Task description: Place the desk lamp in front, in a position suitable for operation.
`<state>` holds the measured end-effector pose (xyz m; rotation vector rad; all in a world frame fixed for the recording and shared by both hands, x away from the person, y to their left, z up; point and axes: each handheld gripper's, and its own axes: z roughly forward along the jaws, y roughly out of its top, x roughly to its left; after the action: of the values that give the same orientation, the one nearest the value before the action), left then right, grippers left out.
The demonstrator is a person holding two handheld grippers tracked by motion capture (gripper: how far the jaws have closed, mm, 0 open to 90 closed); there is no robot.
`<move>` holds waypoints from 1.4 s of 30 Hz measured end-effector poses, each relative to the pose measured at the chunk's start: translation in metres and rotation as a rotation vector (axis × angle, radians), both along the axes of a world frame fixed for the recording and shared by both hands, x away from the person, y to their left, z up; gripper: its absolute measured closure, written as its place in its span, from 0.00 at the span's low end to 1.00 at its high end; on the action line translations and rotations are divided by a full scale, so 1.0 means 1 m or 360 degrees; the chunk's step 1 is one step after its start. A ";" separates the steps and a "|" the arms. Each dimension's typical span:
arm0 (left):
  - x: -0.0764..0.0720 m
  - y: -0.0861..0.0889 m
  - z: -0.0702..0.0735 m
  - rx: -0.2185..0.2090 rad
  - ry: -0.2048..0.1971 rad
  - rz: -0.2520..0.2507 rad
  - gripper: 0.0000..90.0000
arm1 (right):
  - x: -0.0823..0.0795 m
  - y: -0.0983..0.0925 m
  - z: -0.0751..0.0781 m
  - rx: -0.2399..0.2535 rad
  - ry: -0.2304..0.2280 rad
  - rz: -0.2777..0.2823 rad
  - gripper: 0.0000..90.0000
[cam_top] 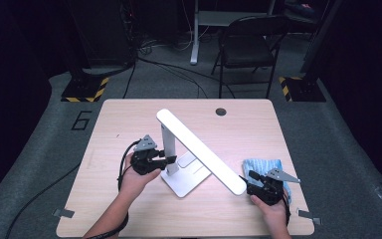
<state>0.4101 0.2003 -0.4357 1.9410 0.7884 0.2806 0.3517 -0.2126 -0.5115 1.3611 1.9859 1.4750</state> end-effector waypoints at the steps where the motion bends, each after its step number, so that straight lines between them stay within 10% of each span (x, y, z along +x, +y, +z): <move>1: -0.002 0.000 -0.001 -0.0015 0.0017 -0.0019 0.67 | 0.000 0.000 0.000 0.0000 0.0000 -0.0001 0.46; 14: -0.021 -0.009 -0.002 -0.0047 0.0059 -0.0178 0.68 | -0.002 0.004 0.001 -0.0020 -0.0024 0.0020 0.47; 42: -0.004 -0.020 0.015 -0.0065 -0.0045 -0.0365 0.59 | -0.008 0.023 0.001 -0.0099 -0.0016 0.0140 0.46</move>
<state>0.4059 0.1804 -0.4203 1.9634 0.5423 0.1517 0.3437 -0.1895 -0.5105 1.2533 2.0918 1.4419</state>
